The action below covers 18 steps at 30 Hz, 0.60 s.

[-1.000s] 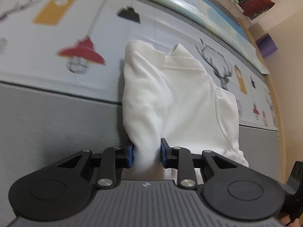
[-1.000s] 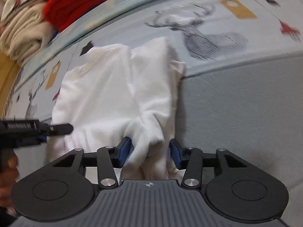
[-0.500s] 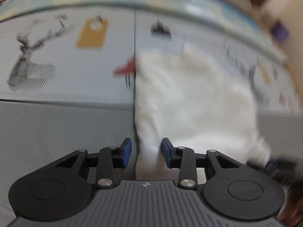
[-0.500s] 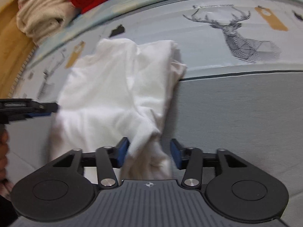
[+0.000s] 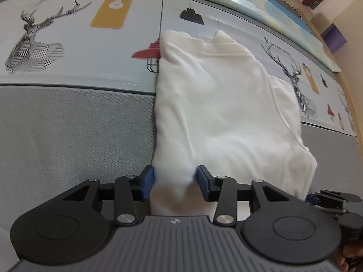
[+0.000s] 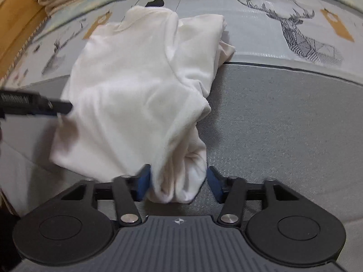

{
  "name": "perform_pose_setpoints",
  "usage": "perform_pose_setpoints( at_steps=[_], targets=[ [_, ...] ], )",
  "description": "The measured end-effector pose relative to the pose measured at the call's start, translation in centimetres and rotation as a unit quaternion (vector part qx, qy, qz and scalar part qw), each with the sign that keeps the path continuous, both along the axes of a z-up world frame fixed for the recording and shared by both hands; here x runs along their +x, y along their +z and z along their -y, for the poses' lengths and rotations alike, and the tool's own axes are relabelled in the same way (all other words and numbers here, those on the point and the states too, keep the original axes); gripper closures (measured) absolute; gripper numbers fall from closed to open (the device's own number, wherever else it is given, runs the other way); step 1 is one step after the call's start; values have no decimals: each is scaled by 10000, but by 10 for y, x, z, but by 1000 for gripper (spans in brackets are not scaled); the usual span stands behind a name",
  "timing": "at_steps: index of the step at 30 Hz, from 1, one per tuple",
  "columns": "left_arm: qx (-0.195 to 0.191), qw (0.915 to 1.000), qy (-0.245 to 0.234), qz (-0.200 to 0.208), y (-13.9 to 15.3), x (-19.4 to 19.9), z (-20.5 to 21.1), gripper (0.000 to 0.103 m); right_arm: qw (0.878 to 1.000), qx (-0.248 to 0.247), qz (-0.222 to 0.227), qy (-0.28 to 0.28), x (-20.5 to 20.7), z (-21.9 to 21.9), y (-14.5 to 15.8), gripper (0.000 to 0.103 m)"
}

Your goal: Fold small clothes

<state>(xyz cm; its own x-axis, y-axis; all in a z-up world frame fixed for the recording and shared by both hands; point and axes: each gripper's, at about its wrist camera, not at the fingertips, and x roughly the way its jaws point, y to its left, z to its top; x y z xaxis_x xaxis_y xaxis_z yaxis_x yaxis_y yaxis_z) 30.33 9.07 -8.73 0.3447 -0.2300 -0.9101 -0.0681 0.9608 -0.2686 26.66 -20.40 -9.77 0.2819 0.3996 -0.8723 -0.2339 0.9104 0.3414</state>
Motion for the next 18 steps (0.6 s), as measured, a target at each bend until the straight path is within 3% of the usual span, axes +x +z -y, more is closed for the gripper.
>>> perform_pose_setpoints(
  at_steps=[1, 4, 8, 11, 12, 15, 18],
  targets=[
    [-21, 10000, -14, 17, 0, -1, 0, 58, 9999, 97, 33, -41, 1, 3, 3, 88],
    [-138, 9999, -83, -4, 0, -4, 3, 58, 9997, 97, 216, -57, 1, 8, 14, 88],
    [285, 9991, -240, 188, 7, -8, 10, 53, 9996, 95, -3, -268, 3, 19, 12, 87],
    [579, 9960, -433, 529, 18, -14, 18, 53, 9992, 129, -28, -377, 1, 22, 17, 77],
    [652, 9946, -606, 528, 15, -14, 21, 53, 9991, 147, 13, -396, -1, 24, 18, 76],
    [887, 9911, -972, 207, -1, -19, 26, 51, 9990, -102, -30, -431, -4, 25, 9, 59],
    [1376, 9838, -1119, 267, 8, -32, 32, 51, 9980, -36, -156, -616, -8, 33, 9, 59]
  ],
)
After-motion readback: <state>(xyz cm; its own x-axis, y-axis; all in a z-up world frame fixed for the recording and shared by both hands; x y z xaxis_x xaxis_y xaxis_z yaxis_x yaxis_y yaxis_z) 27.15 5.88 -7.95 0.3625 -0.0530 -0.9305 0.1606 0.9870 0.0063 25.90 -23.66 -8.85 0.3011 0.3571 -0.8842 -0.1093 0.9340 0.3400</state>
